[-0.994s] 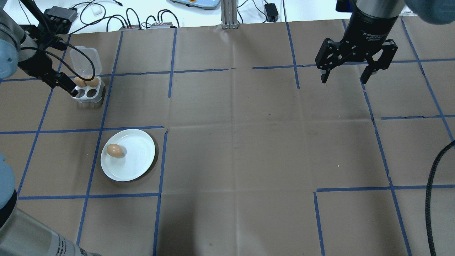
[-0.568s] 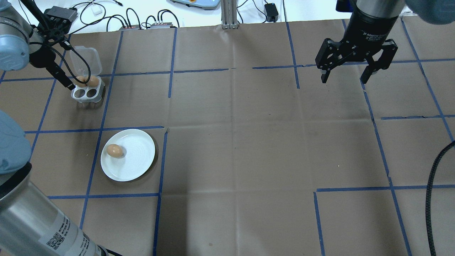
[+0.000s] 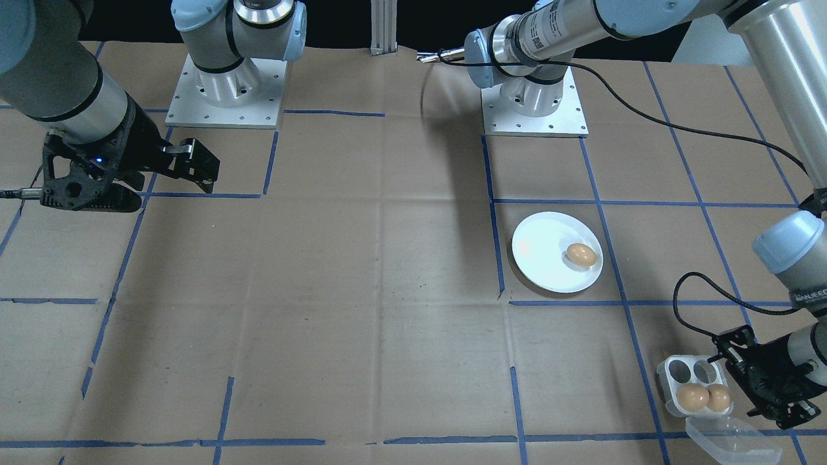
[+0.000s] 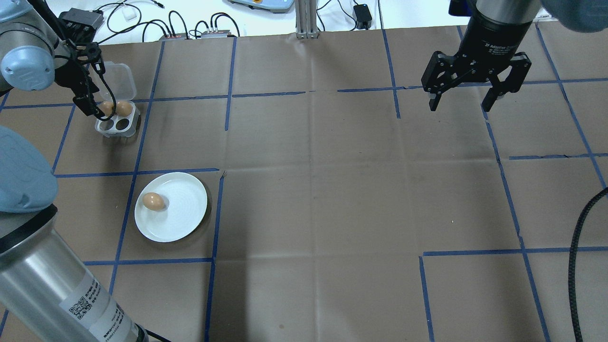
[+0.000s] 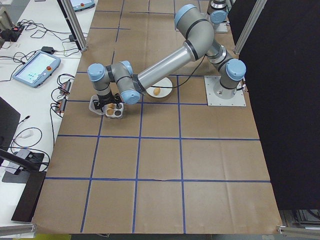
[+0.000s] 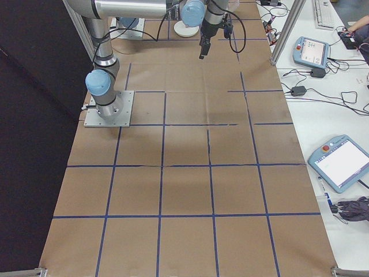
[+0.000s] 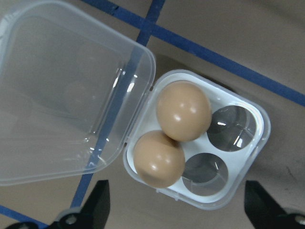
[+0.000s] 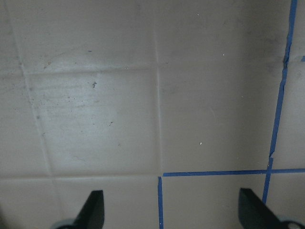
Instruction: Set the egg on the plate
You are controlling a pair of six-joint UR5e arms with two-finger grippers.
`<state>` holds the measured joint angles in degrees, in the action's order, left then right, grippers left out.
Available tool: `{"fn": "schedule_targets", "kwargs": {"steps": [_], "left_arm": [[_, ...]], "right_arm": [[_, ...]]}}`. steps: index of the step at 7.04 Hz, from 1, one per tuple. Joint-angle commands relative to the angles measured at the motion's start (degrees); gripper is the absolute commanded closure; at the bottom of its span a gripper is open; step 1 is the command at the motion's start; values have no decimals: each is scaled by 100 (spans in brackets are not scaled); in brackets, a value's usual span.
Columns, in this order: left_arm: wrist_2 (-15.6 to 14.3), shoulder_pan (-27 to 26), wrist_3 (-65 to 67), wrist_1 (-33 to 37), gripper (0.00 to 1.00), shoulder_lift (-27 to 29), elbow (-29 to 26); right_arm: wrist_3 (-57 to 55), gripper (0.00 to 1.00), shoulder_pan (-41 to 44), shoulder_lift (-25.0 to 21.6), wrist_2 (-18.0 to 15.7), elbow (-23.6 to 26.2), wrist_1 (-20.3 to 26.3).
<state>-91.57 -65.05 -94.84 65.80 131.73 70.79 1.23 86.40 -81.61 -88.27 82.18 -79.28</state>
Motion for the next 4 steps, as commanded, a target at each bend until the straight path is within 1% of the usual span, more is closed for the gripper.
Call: {"fn": "schedule_targets", "kwargs": {"steps": [1, 2, 4], "left_arm": [[8, -8, -288, -77, 8, 133, -205], [16, -8, -307, -77, 8, 255, -232], [8, -8, -299, 11, 9, 309, -224]], "right_arm": [[0, 0, 0, -3, -6, 0, 0], [0, 0, 0, -4, -6, 0, 0], [0, 0, 0, -4, -6, 0, 0]]}}
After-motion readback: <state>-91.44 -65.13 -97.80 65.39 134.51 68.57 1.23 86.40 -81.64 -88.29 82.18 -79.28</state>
